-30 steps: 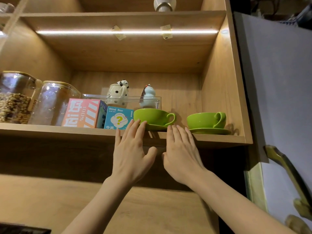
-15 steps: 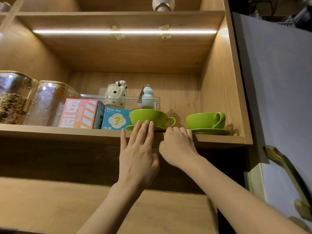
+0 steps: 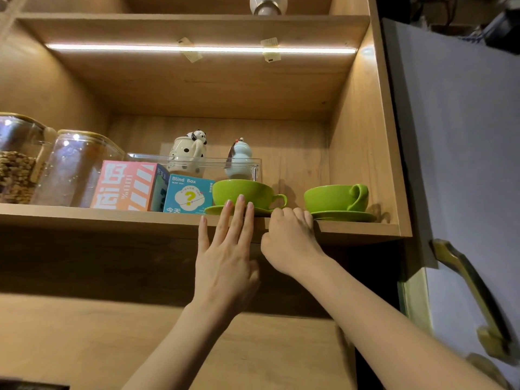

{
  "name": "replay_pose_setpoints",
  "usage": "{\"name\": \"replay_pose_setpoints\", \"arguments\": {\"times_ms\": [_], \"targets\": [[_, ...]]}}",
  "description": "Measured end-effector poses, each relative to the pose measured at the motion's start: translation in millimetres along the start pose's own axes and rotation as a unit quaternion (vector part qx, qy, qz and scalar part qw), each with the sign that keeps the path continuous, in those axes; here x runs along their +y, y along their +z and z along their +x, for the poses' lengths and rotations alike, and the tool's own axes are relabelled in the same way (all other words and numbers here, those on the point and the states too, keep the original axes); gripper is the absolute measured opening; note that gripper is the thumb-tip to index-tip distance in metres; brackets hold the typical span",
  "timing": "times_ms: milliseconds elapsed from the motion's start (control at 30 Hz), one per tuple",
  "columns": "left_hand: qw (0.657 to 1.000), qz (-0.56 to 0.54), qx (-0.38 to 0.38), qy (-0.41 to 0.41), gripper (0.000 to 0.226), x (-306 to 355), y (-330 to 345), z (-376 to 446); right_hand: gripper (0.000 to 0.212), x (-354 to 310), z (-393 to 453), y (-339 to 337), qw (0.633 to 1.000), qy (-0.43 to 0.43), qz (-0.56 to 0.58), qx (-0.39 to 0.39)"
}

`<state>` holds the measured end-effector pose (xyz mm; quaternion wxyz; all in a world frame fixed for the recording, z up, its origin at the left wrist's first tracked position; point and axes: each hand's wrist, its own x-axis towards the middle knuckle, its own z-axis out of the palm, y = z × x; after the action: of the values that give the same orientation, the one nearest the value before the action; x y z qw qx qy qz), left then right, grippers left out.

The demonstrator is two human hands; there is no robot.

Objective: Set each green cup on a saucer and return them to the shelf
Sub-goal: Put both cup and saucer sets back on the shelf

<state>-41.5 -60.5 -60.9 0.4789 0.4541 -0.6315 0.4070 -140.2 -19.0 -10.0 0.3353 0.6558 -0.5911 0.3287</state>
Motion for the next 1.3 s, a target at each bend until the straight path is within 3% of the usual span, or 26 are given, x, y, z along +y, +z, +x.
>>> {"name": "replay_pose_setpoints", "arguments": {"times_ms": [100,233,367,467,700,933,1133,1300], "targets": [[0.997,-0.071,-0.005,-0.004,0.082,-0.5,-5.6,-1.9,0.040,9.7,-11.4,-7.1,0.998,-0.057,0.037,0.020],[0.988,-0.153,0.018,0.024,0.070,12.1,-25.0,-4.3,0.053,36.5,-33.1,-7.7,0.983,-0.077,-0.088,0.144],[0.956,-0.288,-0.001,0.046,0.067,35.8,-41.2,4.7,0.069,50.0,-45.6,-12.9,0.977,-0.042,-0.191,0.088],[0.960,-0.267,-0.054,0.072,0.062,49.9,-38.0,26.1,0.069,58.3,-50.3,-18.0,0.976,-0.092,-0.193,0.052],[0.977,-0.137,-0.136,0.087,0.066,62.2,-12.2,55.6,0.064,79.8,-48.9,-12.5,0.984,-0.103,-0.113,0.090],[0.975,-0.187,-0.097,0.070,0.054,63.3,-12.9,52.7,0.064,97.1,-54.7,-28.2,0.986,-0.137,-0.032,0.083],[0.975,-0.204,-0.059,0.072,0.066,68.0,-14.6,42.0,0.063,112.1,-54.8,-18.5,0.983,-0.123,-0.057,0.126],[0.974,-0.204,-0.038,0.092,0.070,79.5,-15.9,32.9,0.065,120.8,-56.3,-18.3,0.988,-0.099,-0.024,0.114]]}}
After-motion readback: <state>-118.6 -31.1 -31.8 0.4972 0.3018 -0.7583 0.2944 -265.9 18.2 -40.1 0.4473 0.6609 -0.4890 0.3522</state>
